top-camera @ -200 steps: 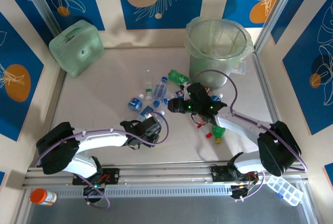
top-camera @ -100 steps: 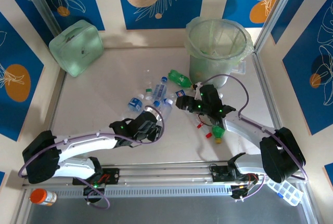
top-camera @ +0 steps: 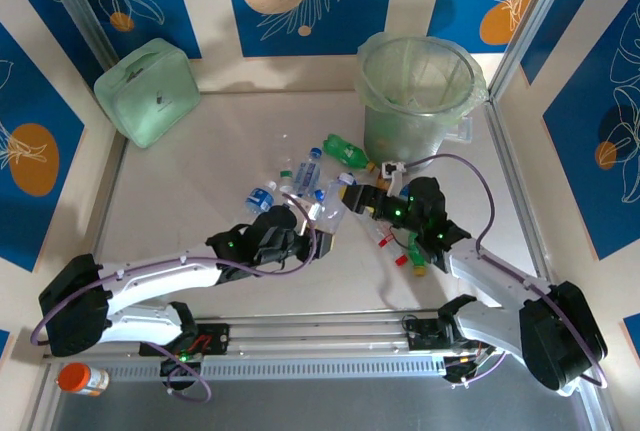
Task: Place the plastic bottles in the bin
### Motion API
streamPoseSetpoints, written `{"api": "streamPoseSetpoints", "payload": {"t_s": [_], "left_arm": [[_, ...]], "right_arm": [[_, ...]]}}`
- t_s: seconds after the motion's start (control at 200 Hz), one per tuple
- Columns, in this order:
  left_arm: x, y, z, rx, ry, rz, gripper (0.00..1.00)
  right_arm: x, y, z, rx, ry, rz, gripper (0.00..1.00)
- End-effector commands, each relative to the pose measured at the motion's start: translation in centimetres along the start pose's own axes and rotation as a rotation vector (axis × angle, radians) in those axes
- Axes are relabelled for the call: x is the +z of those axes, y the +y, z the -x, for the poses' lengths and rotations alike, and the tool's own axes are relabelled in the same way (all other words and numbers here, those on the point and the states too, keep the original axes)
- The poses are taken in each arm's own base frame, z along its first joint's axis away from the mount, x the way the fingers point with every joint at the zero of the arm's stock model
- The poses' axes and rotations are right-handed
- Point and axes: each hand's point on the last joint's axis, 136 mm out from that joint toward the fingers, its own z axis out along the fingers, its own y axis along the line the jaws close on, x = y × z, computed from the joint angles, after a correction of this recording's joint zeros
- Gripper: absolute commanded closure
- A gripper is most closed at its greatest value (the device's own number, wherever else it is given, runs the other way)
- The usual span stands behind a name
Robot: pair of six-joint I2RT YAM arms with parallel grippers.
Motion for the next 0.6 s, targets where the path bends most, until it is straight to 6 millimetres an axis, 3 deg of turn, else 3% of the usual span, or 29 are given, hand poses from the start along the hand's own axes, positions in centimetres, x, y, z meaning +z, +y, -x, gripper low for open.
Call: {"api": "streamPoseSetpoints", "payload": {"t_s": [0.0, 0.215, 0.405, 0.595], "left_arm": [[-0.8, -2.0, 2.2, -0.005, -0.097, -0.110, 0.55], [-0.7, -1.9, 2.8, 0.000, -0.127, -0.106, 0.55], [-0.3, -0.6, 3.2, -0.017, -0.137, -0.025, 0.55], [0.1, -0.8, 3.7, -0.020, -0.136, -0.024, 0.55]], "right_arm": [[0.1, 1.9, -0.2, 0.017, 0.025, 0.124, 0.08], [0.7, 3.8, -1.1, 0.003, 0.081, 0.239, 0.10], [0.1, 4.3, -1.0, 0.005, 0.061, 0.254, 0.16], [0.0, 4.7, -1.1, 0.009, 0.071, 0.271, 0.23]]}}
